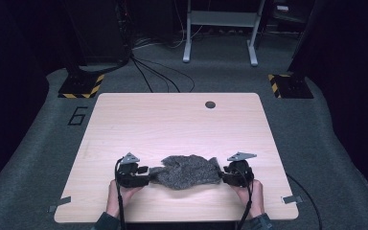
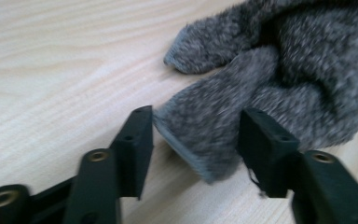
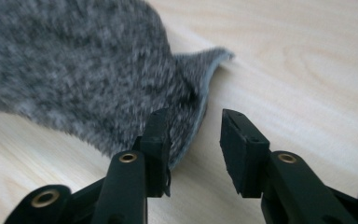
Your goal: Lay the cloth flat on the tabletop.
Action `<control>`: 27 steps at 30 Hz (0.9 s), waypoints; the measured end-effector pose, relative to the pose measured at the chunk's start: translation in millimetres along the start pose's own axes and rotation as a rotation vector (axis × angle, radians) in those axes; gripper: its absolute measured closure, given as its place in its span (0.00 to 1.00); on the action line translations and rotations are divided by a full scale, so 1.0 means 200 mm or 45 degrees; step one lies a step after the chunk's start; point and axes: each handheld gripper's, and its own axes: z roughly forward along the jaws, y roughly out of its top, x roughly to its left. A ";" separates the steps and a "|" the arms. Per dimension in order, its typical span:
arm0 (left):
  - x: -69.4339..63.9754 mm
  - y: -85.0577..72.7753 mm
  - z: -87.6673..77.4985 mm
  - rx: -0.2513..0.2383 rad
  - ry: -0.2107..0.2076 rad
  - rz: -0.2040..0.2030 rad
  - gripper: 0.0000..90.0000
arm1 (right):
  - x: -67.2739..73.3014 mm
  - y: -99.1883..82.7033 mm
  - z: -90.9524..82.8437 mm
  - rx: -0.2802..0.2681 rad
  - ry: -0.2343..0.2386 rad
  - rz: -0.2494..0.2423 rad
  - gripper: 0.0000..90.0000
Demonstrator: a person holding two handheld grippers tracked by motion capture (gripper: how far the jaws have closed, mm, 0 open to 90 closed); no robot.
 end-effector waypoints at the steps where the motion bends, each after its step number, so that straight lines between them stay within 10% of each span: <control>1: 0.00 0.01 -0.01 0.000 0.008 0.006 0.44 | -0.01 0.01 -0.02 -0.014 -0.002 0.010 0.67; 8: 0.02 0.13 0.02 -0.009 0.054 0.030 0.40 | -0.05 0.14 0.01 -0.036 -0.037 0.027 0.62; 13: -0.03 0.19 0.16 0.104 0.100 0.143 0.42 | -0.04 0.19 0.13 0.043 -0.018 0.047 0.59; 19: -0.10 0.17 0.25 0.213 0.160 0.251 0.52 | -0.01 0.17 0.21 0.092 -0.027 -0.032 0.71; 27: -0.14 0.09 0.25 0.211 0.266 0.318 0.56 | 0.02 0.13 0.23 0.106 -0.049 -0.069 0.73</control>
